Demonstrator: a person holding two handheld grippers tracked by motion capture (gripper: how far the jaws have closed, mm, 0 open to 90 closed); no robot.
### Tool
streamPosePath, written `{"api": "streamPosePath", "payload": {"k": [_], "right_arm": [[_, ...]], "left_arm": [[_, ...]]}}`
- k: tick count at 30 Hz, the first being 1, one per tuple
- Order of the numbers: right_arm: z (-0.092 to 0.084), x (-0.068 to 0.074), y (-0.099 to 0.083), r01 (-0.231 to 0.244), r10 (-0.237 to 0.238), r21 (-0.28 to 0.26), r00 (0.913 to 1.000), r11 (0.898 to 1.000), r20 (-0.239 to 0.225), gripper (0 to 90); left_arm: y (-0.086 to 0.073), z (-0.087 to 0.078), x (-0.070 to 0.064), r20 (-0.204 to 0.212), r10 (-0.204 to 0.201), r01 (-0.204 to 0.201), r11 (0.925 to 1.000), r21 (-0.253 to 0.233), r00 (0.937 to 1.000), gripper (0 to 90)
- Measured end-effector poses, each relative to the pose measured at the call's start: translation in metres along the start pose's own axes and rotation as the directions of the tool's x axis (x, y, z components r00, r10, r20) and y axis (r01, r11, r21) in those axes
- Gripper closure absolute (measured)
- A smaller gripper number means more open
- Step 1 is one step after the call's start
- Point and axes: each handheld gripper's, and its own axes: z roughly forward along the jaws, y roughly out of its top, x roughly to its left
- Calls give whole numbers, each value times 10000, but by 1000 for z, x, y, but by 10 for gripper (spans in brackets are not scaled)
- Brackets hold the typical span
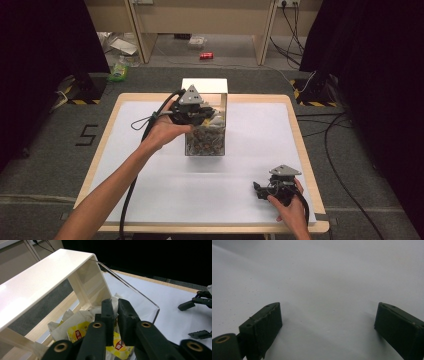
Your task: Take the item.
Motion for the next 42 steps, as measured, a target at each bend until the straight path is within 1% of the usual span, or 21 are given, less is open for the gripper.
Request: {"api": "streamPosePath", "payload": {"k": [3, 6, 10, 12, 13, 14, 17, 19, 25, 32, 35, 40, 42], "right_arm": [[0, 0, 0, 7, -7, -3, 10000, 10000, -2, 82], [0, 0, 0, 9, -9, -5, 10000, 10000, -1, 82], [0, 0, 0, 7, -7, -4, 10000, 10000, -3, 82], [0, 0, 0, 13, -13, 11, 10000, 10000, -3, 82], [0, 0, 0, 13, -13, 11, 10000, 10000, -3, 82], [0, 0, 0, 8, -8, 11, 10000, 10000, -3, 82], [0, 0, 0, 10, -10, 10, 10000, 10000, -3, 82], [0, 0, 0, 9, -9, 11, 10000, 10000, -4, 82], [0, 0, 0, 7, -7, -2, 10000, 10000, -16, 82], [0, 0, 0, 17, -17, 0, 10000, 10000, -9, 82], [0, 0, 0, 12, -12, -1, 10000, 10000, -10, 82], [0, 0, 0, 7, -7, 1, 10000, 10000, -6, 82], [0, 0, 0, 14, -14, -4, 10000, 10000, -7, 82]], "left_arm": [[0, -2, 1, -67, 20, -20, 10000, -22, 10000, 880], [1, -6, 2, -95, -37, 34, 9997, -233, 9999, 884], [3, -11, 3, -174, -9, 3, 9995, -319, 9998, 887], [6, -16, 4, -229, -32, 21, 9987, -512, 9997, 887], [6, -16, 4, -229, -32, 21, 9987, -512, 9997, 888], [7, -20, 5, -253, -17, 2, 9983, -586, 9997, 887], [11, -26, 5, -273, -40, 17, 9965, -838, 9996, 888], [12, -28, 6, -282, -31, 6, 9960, -891, 9996, 888], [22, -40, 5, -358, 88, -131, 9925, -1213, 9993, 888], [32, -55, 7, -481, 119, -193, 9875, -1565, 9988, 888], [35, -62, 9, -529, 103, -190, 9857, -1675, 9985, 888], [36, -74, 15, -592, -36, -75, 9826, -1857, 9982, 888], [37, -78, 17, -691, -15, -115, 9821, -1881, 9976, 887]]}}
